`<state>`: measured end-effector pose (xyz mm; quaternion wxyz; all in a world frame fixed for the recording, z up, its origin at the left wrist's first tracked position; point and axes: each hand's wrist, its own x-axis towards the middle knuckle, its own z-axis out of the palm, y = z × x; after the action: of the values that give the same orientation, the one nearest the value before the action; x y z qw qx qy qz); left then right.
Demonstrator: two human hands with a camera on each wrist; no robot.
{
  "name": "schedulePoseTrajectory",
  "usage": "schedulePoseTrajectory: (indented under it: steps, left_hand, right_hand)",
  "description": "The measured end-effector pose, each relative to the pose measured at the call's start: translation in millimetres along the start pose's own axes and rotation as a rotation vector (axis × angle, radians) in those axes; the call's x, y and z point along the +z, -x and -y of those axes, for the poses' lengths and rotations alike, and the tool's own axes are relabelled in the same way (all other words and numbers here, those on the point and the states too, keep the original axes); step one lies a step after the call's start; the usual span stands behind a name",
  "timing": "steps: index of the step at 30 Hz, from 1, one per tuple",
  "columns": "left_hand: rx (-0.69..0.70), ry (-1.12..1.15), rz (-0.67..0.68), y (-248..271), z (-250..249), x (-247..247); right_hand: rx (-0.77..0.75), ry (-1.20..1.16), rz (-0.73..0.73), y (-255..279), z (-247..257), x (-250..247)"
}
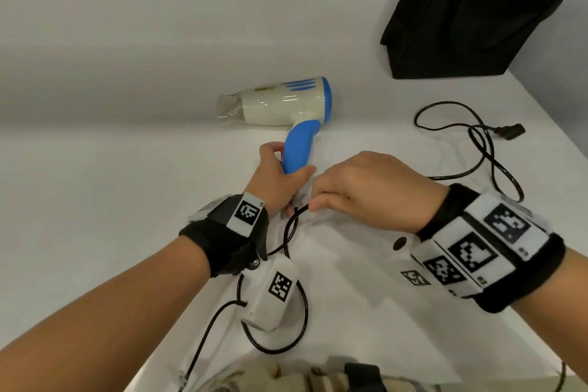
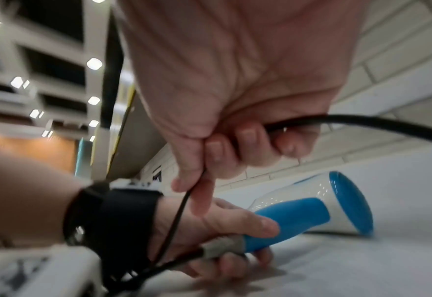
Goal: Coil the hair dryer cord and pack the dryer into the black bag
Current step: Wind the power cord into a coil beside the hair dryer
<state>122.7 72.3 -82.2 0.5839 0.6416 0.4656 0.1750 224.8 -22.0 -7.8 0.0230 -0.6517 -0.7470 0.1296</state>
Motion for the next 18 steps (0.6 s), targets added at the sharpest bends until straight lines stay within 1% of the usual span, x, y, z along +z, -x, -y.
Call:
schedulePoseTrajectory:
  steps: [3,5,6,8,9,10,12,13,14,16,17,18]
  left_hand:
    - [0.006,-0.038,-0.032,-8,1,2]
    - [0.009,-0.015,-0.046,-13,-1,3]
    - [-0.007,0.018,-0.051,-14,-3,2]
    - [-0.038,0.085,-0.073,-16,-7,-3]
    - [-0.047,0.109,-0.086,-18,-8,-6]
    - [-0.048,0.124,-0.098,-20,-10,-10]
    - [-0.041,0.145,-0.129,-23,-13,-17]
    - [-0.036,0.154,-0.15,-25,-14,-21]
    - [-0.039,0.166,-0.163,-25,-15,-23]
    - [-0.043,0.192,-0.177,-26,-16,-28]
    - [-0.04,0.219,-0.175,-26,-17,-29]
    - [-0.036,0.251,-0.165,-25,-17,-29]
  right_hand:
    - [-0.021,-0.423,-0.172,7,1,-3]
    - [-0.021,-0.691,-0.277,21,0,-15]
    - [-0.031,-0.768,-0.307,31,-4,-22]
    - [-0.074,-0.817,-0.359,57,-16,-33]
    - [-0.088,-0.807,-0.371,72,-25,-39]
    - [-0.097,-0.78,-0.349,86,-34,-43]
    - [-0.066,-0.582,-0.222,111,-53,-47]
    - [-0.006,-0.472,-0.143,122,-64,-44]
    - [0.098,-0.396,-0.072,132,-74,-39]
    - [0.332,-0.27,-0.003,149,-96,-22]
    - [0.426,-0.175,0.011,155,-105,-10]
    - [0.511,-0.074,0.072,156,-108,1]
